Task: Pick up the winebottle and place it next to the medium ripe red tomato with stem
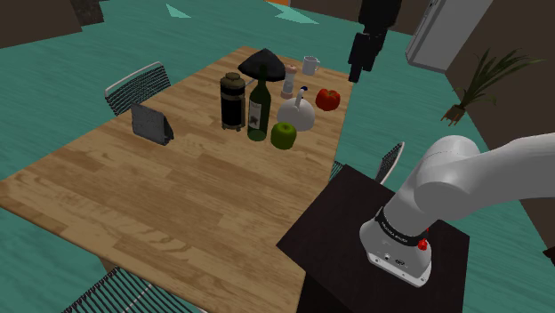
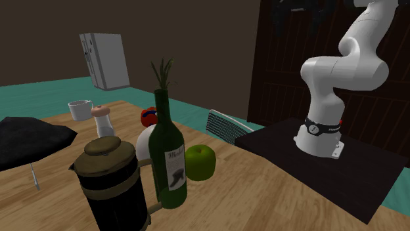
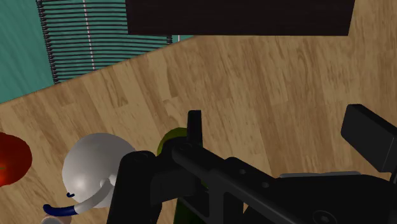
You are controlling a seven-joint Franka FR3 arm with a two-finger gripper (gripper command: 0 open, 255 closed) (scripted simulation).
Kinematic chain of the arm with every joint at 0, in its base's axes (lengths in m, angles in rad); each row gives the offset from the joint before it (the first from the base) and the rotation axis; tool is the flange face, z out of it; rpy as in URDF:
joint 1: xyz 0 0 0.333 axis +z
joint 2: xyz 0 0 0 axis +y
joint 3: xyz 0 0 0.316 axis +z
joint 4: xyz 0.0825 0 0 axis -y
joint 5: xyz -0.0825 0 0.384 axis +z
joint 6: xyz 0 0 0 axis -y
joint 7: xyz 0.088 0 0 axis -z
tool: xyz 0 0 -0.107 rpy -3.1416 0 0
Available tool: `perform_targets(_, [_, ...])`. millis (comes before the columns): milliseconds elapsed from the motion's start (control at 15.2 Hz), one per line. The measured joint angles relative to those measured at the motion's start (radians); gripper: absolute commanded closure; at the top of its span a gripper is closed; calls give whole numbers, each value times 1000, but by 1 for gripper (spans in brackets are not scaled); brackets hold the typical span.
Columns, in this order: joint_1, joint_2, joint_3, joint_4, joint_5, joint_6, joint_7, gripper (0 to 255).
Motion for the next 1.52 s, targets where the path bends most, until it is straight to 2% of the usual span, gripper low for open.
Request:
perform_targets(264, [2,60,-13,13,-6,56,-16,0])
perform_targets(726, [6,284,-61,102,-17,224,-80,0])
perform_targets(1188, [13,531,-94,240,3,365,-143,0])
perform_targets(1518, [13,707,-110,385,30,417,-190,0])
